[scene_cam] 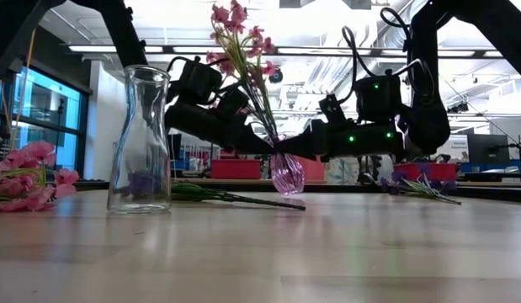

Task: Sort flowers into vase by color
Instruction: Adjust the purple vase on the table

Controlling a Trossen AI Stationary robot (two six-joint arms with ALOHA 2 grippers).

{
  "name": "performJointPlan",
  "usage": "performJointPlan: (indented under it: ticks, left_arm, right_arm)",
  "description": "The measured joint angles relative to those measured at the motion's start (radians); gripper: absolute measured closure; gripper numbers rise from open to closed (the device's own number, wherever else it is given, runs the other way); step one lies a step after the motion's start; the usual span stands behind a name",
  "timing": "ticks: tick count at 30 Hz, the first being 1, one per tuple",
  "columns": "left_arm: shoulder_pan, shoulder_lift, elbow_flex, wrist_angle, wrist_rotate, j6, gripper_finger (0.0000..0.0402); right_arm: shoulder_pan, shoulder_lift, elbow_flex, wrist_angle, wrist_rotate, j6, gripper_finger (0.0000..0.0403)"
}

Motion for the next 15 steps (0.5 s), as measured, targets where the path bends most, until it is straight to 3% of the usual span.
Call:
performJointPlan:
  ticks: [15]
  left_arm:
    - [0.000, 0.000, 0.000, 0.000, 0.000, 0.000, 0.0401]
  right_arm:
    - [0.000, -0.002, 0.000, -0.032, 0.000, 0.026, 0.0304]
